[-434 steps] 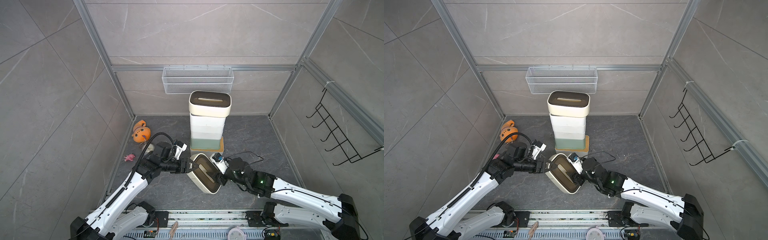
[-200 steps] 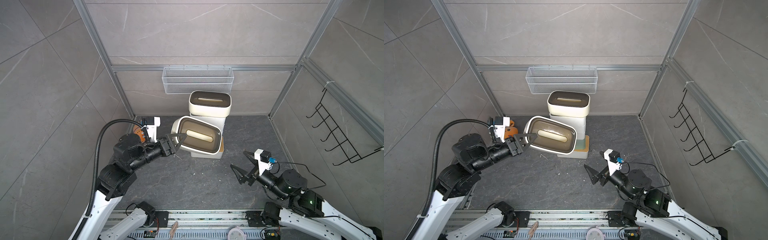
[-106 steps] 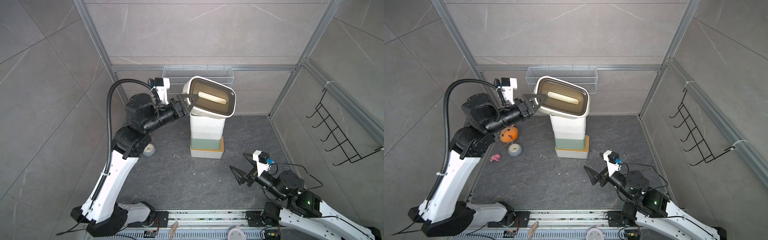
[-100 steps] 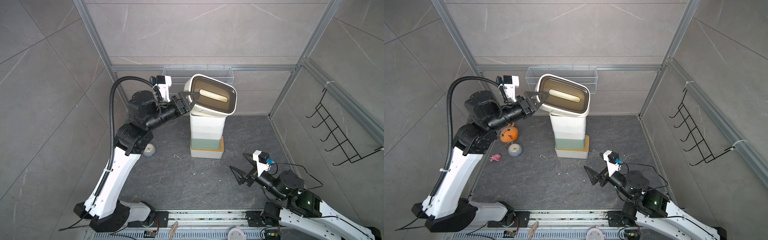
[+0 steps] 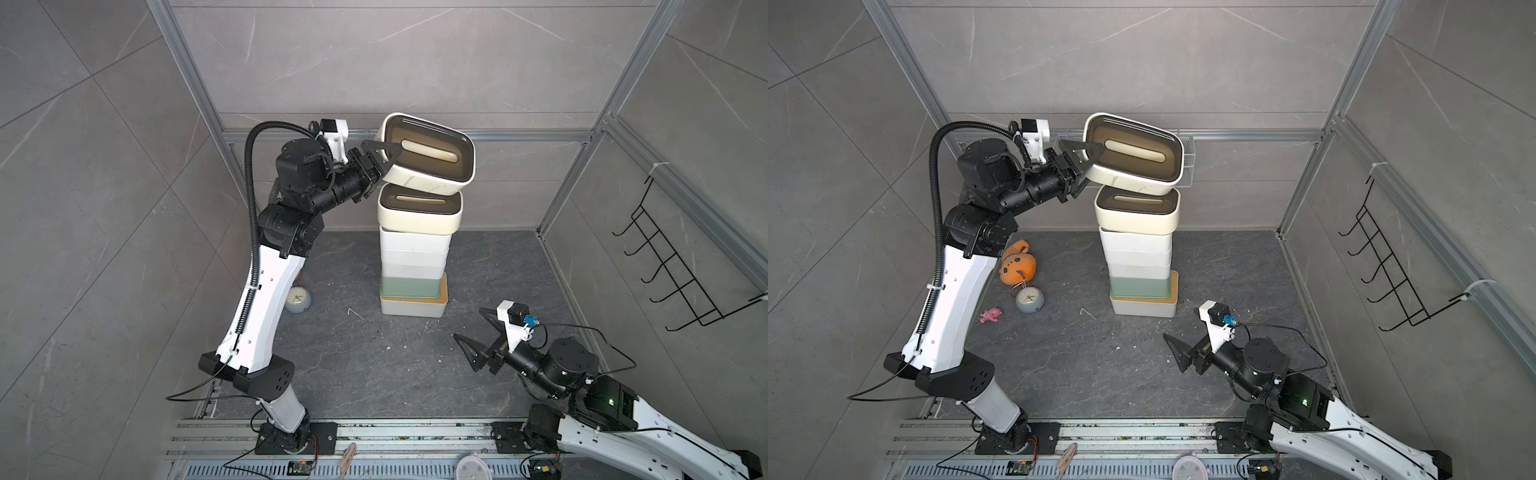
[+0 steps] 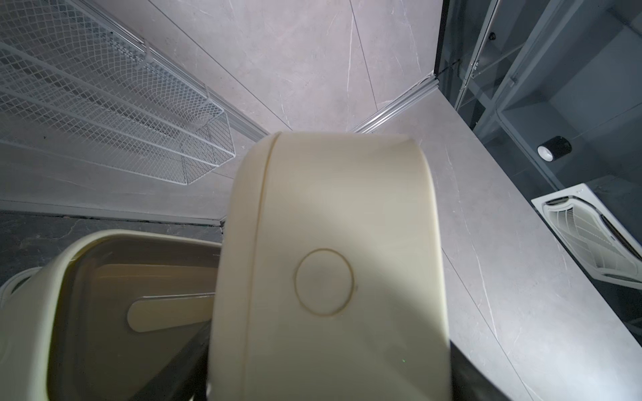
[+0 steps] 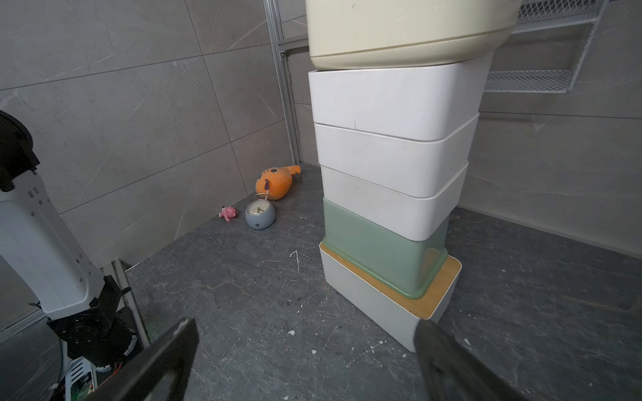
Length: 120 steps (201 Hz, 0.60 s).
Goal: Stack the tissue boxes
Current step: Place the tissue box at the tissue box.
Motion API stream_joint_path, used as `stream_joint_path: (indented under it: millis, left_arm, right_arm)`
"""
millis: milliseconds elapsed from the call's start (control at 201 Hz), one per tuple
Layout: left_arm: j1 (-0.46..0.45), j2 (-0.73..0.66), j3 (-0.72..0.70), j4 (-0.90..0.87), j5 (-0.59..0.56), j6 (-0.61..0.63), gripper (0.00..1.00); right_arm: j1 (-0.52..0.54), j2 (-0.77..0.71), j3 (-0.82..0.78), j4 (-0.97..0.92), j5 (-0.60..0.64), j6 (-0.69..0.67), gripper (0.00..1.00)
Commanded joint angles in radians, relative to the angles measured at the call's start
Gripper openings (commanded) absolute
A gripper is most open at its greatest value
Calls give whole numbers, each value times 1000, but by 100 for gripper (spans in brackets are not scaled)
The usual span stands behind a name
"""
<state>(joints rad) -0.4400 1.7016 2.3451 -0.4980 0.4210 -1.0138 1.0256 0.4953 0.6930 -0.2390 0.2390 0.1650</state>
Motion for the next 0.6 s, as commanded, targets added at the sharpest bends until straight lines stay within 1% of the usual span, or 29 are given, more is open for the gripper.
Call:
stream_joint_path:
  millis: [0,140,414,593]
  left_arm:
    - [24,9,70,52,52,-77,64]
    - [34,51,119,13,72,-92,64]
    - [38,81,107,-27,98,-101,64]
    - [39,94,89,-21,117,-108,64]
  right_arm:
    - [4,-10,22,-13,-4,19,100]
    - [5,0,25,-18,-19,26,100]
    - [4,18,15,0,-15,44,100]
    - [5,-3,5,-13,11,50,100]
